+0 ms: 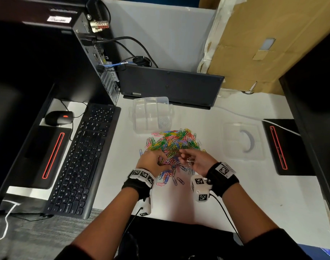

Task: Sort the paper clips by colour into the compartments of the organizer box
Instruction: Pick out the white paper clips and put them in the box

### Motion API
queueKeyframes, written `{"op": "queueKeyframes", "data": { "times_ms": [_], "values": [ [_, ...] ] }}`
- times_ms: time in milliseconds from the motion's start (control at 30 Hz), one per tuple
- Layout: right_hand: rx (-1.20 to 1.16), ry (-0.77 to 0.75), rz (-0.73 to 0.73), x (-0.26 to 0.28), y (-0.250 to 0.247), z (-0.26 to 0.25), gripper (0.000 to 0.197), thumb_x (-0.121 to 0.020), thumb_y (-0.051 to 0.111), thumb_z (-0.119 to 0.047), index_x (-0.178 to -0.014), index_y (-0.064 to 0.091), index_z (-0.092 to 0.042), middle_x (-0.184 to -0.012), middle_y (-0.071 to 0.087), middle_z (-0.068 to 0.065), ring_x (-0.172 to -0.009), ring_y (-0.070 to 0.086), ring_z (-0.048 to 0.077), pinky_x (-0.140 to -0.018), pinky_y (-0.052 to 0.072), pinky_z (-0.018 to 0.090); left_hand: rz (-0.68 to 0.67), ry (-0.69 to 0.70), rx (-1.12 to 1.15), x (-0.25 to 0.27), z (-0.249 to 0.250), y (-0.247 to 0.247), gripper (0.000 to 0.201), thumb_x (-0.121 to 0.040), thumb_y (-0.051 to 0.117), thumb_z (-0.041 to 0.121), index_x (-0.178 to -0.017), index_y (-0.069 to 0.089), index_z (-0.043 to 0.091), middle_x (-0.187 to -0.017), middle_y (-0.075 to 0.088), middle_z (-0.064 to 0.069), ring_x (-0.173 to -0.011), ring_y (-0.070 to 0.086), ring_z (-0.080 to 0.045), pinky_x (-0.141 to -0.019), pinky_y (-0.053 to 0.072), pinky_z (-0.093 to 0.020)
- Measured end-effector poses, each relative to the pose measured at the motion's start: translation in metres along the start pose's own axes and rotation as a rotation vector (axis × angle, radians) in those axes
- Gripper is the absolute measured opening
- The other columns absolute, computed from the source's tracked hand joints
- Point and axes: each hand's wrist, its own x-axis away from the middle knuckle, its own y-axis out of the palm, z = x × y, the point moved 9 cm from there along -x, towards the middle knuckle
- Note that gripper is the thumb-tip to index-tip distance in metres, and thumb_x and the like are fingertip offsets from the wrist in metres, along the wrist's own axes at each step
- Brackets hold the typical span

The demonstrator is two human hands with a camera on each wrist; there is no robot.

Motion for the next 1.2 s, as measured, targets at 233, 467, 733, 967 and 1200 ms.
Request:
{"op": "queueKeyframes", "data": {
  "times_ms": [233,467,733,967,1200],
  "values": [
    [-0.145,0.0,0.077,-0.001,-0.001,-0.005,0.011,-0.094,0.061,-0.007,-0.094,0.065,0.003,-0.081,0.061,0.011,-0.065,0.059,0.018,-0.051,0.054,0.022,0.026,0.029,0.024,-0.001,0.004,-0.003,0.01,-0.085,0.07,0.034,-0.092,0.074,0.028,-0.083,0.07,0.008,-0.072,0.06,-0.011,-0.071,0.053,-0.028],
    [0.033,-0.012,0.123,0.001,-0.003,-0.003,0.019,-0.099,0.056,-0.016,-0.089,0.064,-0.002,-0.062,0.047,0.003,-0.052,0.047,0.014,-0.047,0.048,0.022,0.156,-0.029,0.083,-0.001,-0.008,-0.026,0.011,-0.087,0.068,0.035,-0.088,0.075,0.027,-0.074,0.07,0.002,-0.068,0.062,-0.015,-0.068,0.052,-0.026],
    [-0.078,0.005,-0.004,0.003,0.008,-0.002,0.033,-0.09,0.035,0.019,-0.104,0.062,0.006,-0.091,0.063,0.021,-0.075,0.059,0.024,-0.059,0.057,0.025,0.212,-0.128,0.177,0.004,-0.032,-0.033,0.006,-0.084,0.07,0.037,-0.08,0.071,0.032,-0.07,0.069,0.005,-0.065,0.063,-0.012,-0.068,0.055,-0.028],
    [0.026,0.019,0.043,0.0,0.004,0.0,0.019,-0.097,0.054,-0.014,-0.081,0.061,-0.006,-0.061,0.049,0.003,-0.051,0.047,0.014,-0.044,0.046,0.022,0.185,-0.019,0.082,0.008,-0.021,-0.029,0.013,-0.083,0.071,0.029,-0.095,0.07,0.033,-0.061,0.058,0.006,-0.056,0.055,-0.01,-0.06,0.049,-0.024],
    [1.349,-0.501,0.152,0.009,0.02,-0.032,0.027,-0.086,0.07,-0.036,-0.069,0.073,-0.016,-0.056,0.06,-0.009,-0.052,0.053,0.005,-0.055,0.043,0.021,0.046,0.142,-0.09,0.009,0.026,0.014,0.024,-0.078,0.07,0.046,-0.093,0.068,0.028,-0.082,0.069,0.005,-0.079,0.064,-0.02,-0.067,0.05,-0.028]
  ]
}}
